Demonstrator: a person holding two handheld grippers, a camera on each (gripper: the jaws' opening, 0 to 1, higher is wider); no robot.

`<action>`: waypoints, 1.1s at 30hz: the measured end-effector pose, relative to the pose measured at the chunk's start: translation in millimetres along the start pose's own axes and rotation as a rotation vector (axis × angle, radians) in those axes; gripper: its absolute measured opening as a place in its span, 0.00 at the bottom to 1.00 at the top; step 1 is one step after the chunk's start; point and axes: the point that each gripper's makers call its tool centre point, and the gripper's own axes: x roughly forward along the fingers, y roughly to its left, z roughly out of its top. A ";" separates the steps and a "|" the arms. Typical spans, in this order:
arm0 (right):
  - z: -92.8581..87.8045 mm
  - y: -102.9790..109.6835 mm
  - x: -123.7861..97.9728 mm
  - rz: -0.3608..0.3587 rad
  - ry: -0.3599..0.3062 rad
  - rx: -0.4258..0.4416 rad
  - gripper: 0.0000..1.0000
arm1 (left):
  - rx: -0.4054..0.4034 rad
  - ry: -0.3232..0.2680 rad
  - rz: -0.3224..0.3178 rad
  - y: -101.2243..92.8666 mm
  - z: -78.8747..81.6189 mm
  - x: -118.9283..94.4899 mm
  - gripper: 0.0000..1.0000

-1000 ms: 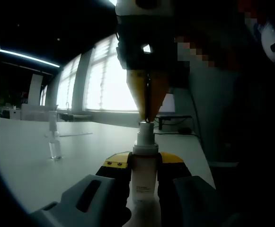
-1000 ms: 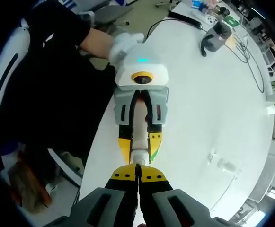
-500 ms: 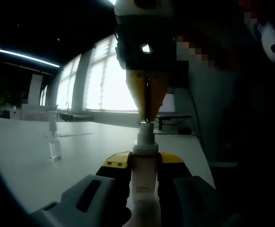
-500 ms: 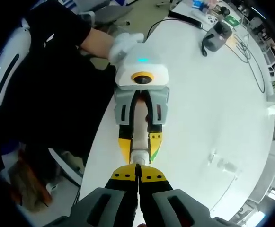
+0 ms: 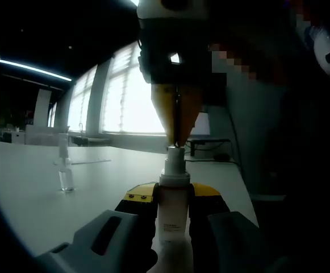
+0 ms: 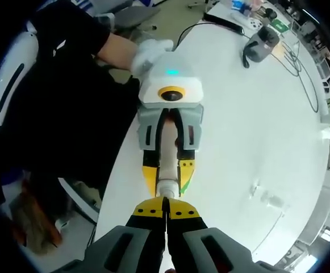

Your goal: Clamp pump bottle remove cover press pump head put on cover

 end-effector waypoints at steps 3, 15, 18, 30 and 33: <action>0.3 0.3 0.2 -0.001 0.009 -0.007 0.00 | 0.000 0.000 -0.001 -0.2 0.0 0.0 0.12; 0.1 -0.3 0.1 -0.001 0.010 -0.007 0.00 | 0.001 0.000 0.000 -0.4 0.0 0.0 0.12; 0.3 -0.3 0.3 -0.001 0.012 -0.010 0.00 | 0.001 0.000 0.000 -0.5 0.0 0.1 0.12; 0.2 -0.1 0.5 0.000 0.008 -0.007 0.00 | 0.001 0.000 0.001 -0.9 0.0 0.2 0.12; 0.2 0.0 0.6 0.002 0.009 -0.008 0.00 | 0.001 0.000 0.001 -0.9 0.0 0.1 0.12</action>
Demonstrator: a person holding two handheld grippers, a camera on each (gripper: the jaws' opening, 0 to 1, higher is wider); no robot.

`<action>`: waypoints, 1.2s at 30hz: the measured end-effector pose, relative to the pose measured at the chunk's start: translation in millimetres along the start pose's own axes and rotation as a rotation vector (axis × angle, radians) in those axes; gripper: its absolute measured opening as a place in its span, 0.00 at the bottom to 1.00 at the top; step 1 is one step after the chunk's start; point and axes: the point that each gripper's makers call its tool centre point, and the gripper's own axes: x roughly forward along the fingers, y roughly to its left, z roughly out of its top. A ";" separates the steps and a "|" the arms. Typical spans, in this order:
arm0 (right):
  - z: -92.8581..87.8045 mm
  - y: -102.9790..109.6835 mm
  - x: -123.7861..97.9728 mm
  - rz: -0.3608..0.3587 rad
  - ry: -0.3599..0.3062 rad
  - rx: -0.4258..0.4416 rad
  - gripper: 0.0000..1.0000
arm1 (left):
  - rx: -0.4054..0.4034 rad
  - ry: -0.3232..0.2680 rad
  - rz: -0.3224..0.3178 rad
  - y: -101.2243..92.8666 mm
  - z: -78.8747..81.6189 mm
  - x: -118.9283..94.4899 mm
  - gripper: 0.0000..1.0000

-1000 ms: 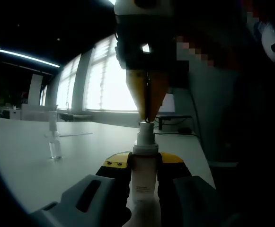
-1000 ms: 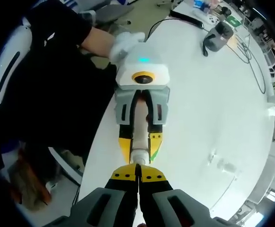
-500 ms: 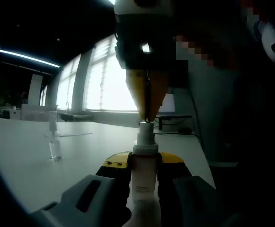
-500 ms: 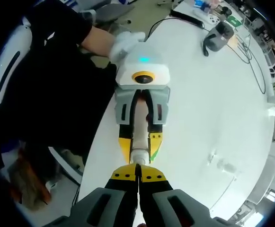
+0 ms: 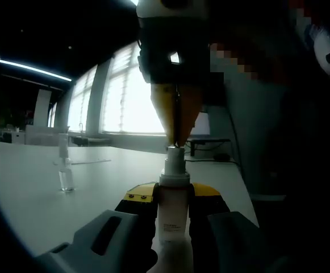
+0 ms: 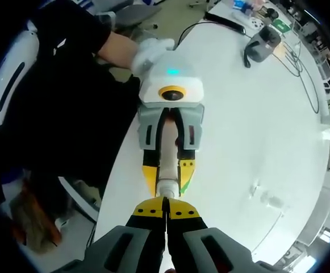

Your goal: Clamp pump bottle remove cover press pump head put on cover

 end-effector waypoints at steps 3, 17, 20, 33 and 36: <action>-0.2 -0.1 0.0 0.000 0.000 0.004 0.00 | -0.001 0.000 0.000 0.0 0.0 0.0 0.12; -0.4 0.4 5.2 0.008 0.012 -0.006 0.00 | 0.001 0.000 0.001 0.1 -0.1 0.3 0.12; -0.4 0.2 6.2 0.012 0.011 -0.002 0.00 | 0.001 0.000 0.002 0.4 -0.1 0.3 0.12; -0.5 1.1 -0.8 -0.013 0.004 -0.014 0.00 | -0.003 -0.001 0.001 0.7 -0.4 0.2 0.12; -0.2 1.7 -0.7 -0.023 0.008 -0.034 0.00 | -0.006 -0.001 0.000 -0.2 -0.2 0.6 0.12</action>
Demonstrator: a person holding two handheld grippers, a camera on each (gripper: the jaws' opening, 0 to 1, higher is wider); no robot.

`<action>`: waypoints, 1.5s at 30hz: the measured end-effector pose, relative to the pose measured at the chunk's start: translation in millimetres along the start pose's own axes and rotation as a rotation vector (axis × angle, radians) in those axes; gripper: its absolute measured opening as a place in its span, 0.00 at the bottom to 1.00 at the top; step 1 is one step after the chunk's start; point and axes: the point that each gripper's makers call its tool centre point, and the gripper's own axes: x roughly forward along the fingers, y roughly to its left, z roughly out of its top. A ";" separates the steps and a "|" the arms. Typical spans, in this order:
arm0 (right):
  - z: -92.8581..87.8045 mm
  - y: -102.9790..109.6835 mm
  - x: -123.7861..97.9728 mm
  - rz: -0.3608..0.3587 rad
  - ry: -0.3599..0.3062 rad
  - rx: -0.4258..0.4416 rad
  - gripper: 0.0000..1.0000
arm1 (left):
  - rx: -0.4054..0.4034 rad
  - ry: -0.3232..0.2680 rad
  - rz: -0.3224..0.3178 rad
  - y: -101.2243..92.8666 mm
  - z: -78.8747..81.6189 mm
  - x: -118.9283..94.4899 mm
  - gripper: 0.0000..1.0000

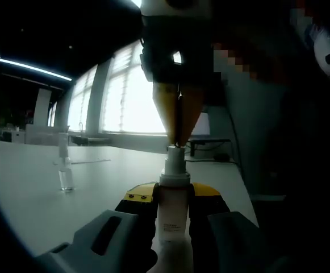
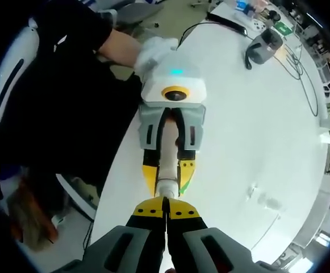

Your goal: Clamp pump bottle remove cover press pump head put on cover

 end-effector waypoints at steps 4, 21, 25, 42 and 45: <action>-0.3 -1.2 -0.4 0.004 -0.011 0.010 0.00 | 0.004 0.001 0.002 -0.3 0.1 -0.1 0.12; -2.1 -3.1 -6.9 -0.016 -0.086 0.055 0.09 | 0.001 0.003 0.001 0.1 -0.3 -1.0 0.12; 1.3 -5.7 -15.1 -0.032 -0.130 0.071 0.09 | 0.001 0.003 0.000 0.1 -0.4 -1.0 0.12; -10.9 -11.1 -27.9 -0.089 -0.288 0.161 0.09 | 0.002 0.003 0.000 1.8 -0.8 -1.3 0.12; -13.0 -12.1 -28.9 -0.113 -0.321 0.169 0.09 | 0.002 0.003 0.001 2.1 -0.8 -1.2 0.12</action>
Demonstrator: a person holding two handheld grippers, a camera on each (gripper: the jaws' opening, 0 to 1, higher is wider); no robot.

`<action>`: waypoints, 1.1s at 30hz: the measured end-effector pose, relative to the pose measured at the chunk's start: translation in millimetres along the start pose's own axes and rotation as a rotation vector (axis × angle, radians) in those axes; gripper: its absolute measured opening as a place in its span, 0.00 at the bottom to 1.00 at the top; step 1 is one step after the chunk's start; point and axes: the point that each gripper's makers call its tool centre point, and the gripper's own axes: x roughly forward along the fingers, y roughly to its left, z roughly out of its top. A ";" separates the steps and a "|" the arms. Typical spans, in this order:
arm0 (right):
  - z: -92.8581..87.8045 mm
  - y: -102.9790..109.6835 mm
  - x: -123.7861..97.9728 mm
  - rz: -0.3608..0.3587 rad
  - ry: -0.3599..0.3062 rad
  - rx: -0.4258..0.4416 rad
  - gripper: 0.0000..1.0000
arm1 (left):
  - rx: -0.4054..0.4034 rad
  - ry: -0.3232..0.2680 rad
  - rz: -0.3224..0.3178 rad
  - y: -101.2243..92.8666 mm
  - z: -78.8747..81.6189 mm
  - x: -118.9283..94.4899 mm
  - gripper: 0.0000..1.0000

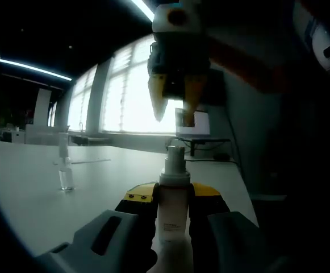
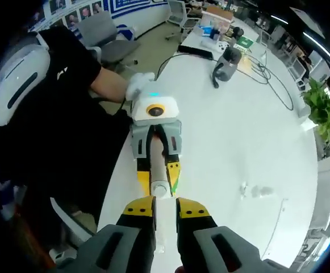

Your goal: Clamp pump bottle remove cover press pump head put on cover

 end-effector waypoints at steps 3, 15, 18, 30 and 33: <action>1.9 0.0 -2.7 -0.023 -0.065 0.019 0.09 | -0.001 0.000 0.001 0.2 0.1 0.0 0.12; -8.2 -3.3 -6.0 -0.127 -0.240 0.104 0.10 | -0.002 0.000 0.002 0.7 0.2 0.4 0.12; -8.6 -5.7 -9.3 -0.159 -0.288 0.138 0.11 | -0.001 0.000 0.002 0.7 0.2 0.3 0.12; -25.4 -10.0 -14.7 -0.290 -0.440 0.242 0.11 | -0.002 0.001 0.001 0.5 -0.1 0.4 0.12; -25.1 -11.0 -13.1 -0.322 -0.466 0.257 0.11 | -0.001 0.001 0.002 0.7 -0.2 0.4 0.12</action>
